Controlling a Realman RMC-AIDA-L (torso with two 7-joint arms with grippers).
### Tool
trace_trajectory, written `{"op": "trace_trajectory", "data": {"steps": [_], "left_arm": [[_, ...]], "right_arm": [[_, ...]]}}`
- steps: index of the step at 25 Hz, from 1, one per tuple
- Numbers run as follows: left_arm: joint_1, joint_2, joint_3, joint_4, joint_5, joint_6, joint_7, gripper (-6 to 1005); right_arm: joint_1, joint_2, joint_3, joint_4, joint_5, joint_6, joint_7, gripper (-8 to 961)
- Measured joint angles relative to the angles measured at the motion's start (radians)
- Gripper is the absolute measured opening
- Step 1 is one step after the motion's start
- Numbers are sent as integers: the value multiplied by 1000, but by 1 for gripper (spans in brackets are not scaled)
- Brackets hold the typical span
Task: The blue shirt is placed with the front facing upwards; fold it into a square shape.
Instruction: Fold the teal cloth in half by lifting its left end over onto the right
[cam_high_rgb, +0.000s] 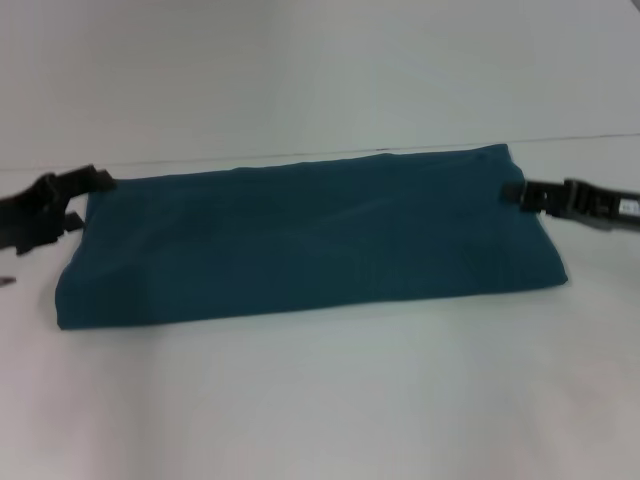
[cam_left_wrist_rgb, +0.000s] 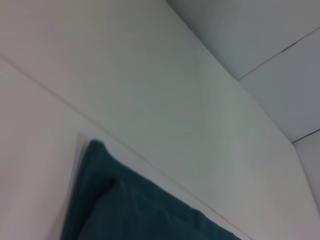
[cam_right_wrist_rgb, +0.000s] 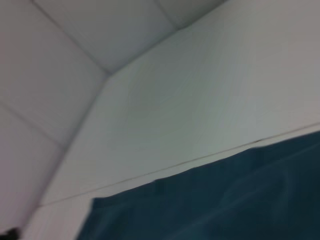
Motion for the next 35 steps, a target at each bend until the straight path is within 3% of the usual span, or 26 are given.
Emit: {"op": "trace_trajectory", "data": {"steps": [2, 5, 10, 23, 27, 32, 35], "left_arm": [[12, -4, 0, -29, -43, 2, 27, 828], [17, -6, 0, -85, -109, 1, 68, 828], [25, -10, 0, -156, -181, -5, 123, 827], [53, -16, 0, -262, -178, -127, 193, 828], [54, -13, 1, -258, -176, -129, 193, 827], [78, -16, -20, -149, -187, -46, 190, 827], [64, -6, -20, -128, -180, -36, 213, 827]], "right_arm": [[-32, 15, 25, 20, 45, -63, -61, 536], [-48, 21, 61, 73, 72, -118, -123, 536], [-50, 11, 95, 159, 77, -136, -167, 537], [-44, 12, 104, 167, 74, -140, -170, 536], [-43, 11, 104, 167, 73, -140, -166, 537], [-44, 8, 104, 167, 77, -142, -168, 536], [-44, 7, 104, 167, 77, -141, -171, 536]]}}
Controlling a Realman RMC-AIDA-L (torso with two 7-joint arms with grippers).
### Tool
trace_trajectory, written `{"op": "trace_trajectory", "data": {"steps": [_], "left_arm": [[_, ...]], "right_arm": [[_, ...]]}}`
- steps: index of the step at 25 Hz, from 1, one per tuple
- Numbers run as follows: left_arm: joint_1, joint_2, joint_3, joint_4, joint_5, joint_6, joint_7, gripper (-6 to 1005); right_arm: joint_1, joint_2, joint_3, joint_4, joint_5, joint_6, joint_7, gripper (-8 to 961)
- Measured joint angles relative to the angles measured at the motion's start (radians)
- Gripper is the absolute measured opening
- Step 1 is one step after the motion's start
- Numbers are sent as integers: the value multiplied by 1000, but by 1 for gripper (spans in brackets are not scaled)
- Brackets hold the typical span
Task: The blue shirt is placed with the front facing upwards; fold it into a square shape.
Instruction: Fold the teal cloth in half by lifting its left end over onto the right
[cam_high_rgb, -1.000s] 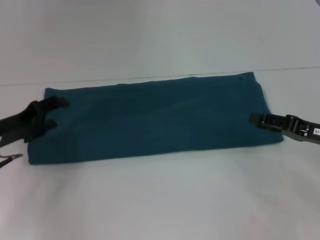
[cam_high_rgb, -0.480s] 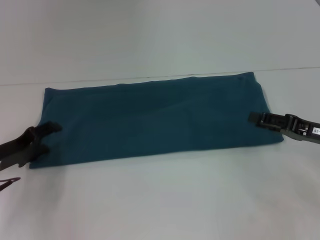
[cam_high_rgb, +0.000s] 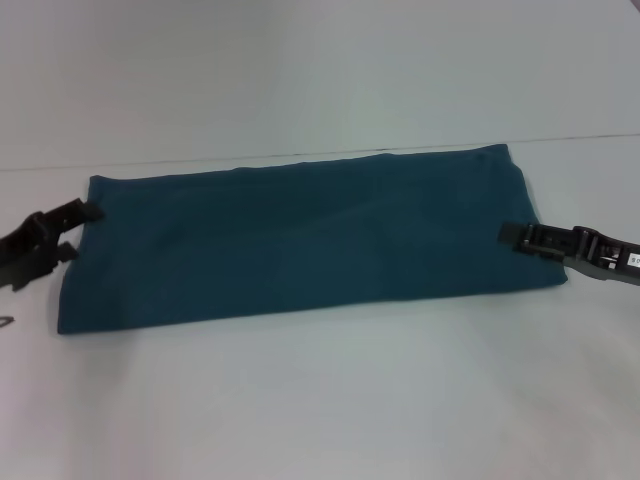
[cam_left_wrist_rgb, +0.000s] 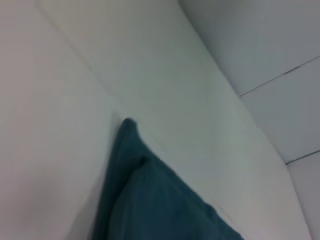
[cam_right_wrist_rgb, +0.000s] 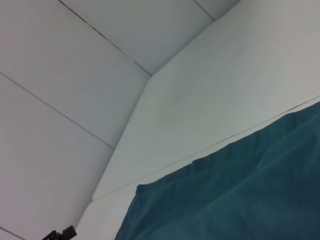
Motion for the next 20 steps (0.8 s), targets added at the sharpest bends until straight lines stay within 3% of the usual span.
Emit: {"op": "trace_trajectory", "data": {"steps": [6, 14, 20], "left_arm": [[-69, 7, 38, -18, 32, -34, 292, 827], [-133, 7, 41, -97, 152, -223, 187, 828], [-162, 6, 43, -153, 158, -277, 121, 827]], "right_arm": [[8, 4, 0, 0, -4, 7, -2, 537], [11, 4, 0, 0, -4, 5, -3, 537], [13, 5, 0, 0, -4, 9, -3, 536]]}}
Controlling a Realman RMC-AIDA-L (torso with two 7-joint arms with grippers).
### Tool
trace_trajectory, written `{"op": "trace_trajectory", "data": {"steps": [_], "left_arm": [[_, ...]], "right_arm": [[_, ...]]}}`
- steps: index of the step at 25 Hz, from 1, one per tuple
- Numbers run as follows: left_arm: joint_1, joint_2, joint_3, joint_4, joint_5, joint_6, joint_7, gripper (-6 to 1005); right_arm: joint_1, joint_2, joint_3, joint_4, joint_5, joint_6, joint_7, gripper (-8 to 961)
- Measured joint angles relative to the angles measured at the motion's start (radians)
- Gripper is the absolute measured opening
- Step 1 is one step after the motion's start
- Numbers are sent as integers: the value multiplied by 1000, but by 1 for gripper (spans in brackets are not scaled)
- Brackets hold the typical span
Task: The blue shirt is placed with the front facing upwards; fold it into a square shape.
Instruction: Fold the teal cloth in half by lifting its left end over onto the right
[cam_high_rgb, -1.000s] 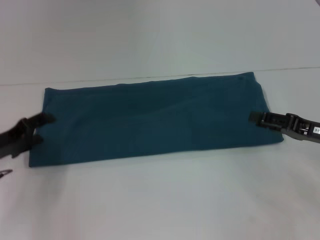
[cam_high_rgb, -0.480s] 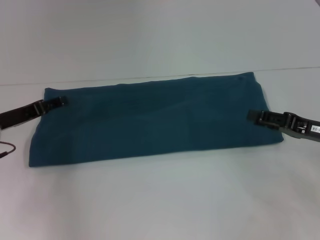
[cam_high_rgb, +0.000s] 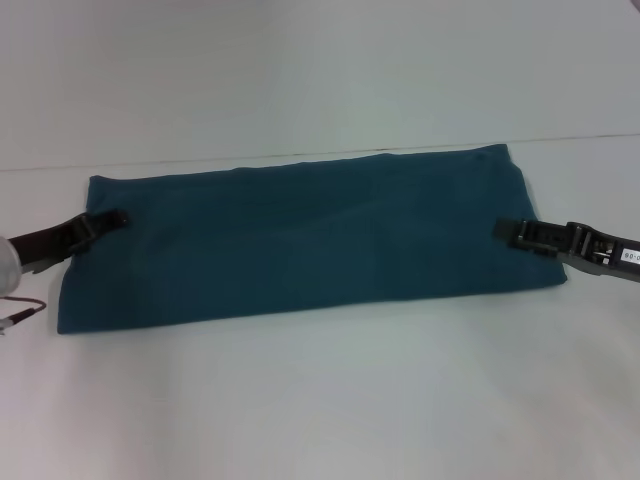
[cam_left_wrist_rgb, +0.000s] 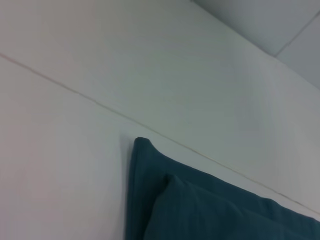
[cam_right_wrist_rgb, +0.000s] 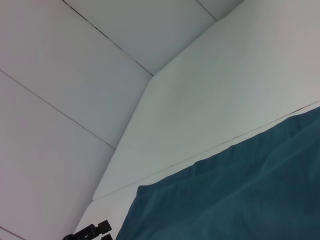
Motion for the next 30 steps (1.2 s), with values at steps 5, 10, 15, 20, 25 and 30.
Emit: {"op": "trace_trajectory", "data": {"steps": [5, 10, 15, 20, 25, 30], "left_arm": [[-16, -4, 0, -36, 7, -38, -3, 827], [-21, -4, 1, -59, 13, -45, 5, 828], [-20, -8, 16, -60, 14, -42, 3, 828], [-11, -11, 22, -34, 11, -44, -1, 827], [-3, -17, 20, 1, 12, -69, -3, 827], [-12, -18, 39, -11, 15, -107, 3, 828]], "right_arm": [[3, 1, 0, 0, -1, 2, 0, 536], [3, 1, 0, 0, -1, 2, 3, 536], [3, 1, 0, 0, -1, 2, 5, 537], [3, 1, 0, 0, -1, 2, 7, 537], [-1, 2, 0, 0, 0, 2, 7, 537], [-2, 3, 0, 0, 1, 2, 8, 537]]}}
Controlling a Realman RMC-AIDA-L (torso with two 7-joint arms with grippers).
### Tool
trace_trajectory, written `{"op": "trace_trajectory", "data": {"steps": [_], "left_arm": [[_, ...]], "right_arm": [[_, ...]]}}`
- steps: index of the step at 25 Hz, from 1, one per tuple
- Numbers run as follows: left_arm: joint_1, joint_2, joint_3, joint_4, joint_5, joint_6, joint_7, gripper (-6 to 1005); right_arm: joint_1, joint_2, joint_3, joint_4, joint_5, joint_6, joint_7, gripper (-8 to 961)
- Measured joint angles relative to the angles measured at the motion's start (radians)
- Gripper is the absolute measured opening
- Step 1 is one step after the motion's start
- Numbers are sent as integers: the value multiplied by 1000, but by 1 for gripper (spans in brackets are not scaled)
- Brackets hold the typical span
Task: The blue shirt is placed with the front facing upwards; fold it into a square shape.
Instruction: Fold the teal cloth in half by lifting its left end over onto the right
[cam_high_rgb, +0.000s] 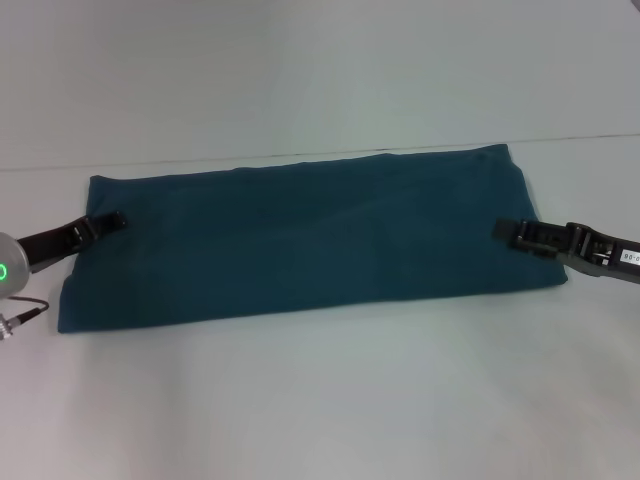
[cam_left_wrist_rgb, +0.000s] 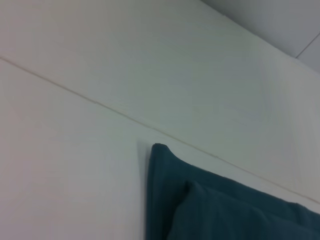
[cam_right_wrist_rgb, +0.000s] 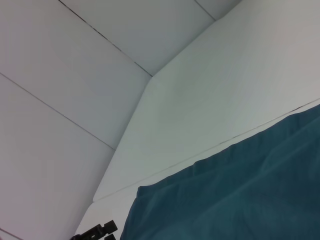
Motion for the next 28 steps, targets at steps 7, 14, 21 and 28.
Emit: {"op": "trace_trajectory", "data": {"steps": [7, 14, 21, 28], "left_arm": [[-1, -4, 56, -33, 1, -43, 1, 828], [6, -7, 65, -24, 0, -40, 2, 827], [18, -3, 59, 26, 0, 14, -10, 830], [11, 50, 45, 50, 5, 166, -65, 839]], "right_arm": [[5, -1, 0, 10, 0, 3, 1, 536], [6, -3, 0, 10, -1, 7, 1, 536], [4, -7, 1, 11, 3, 1, 1, 536], [6, -7, 2, 11, 0, 3, 1, 536]]}}
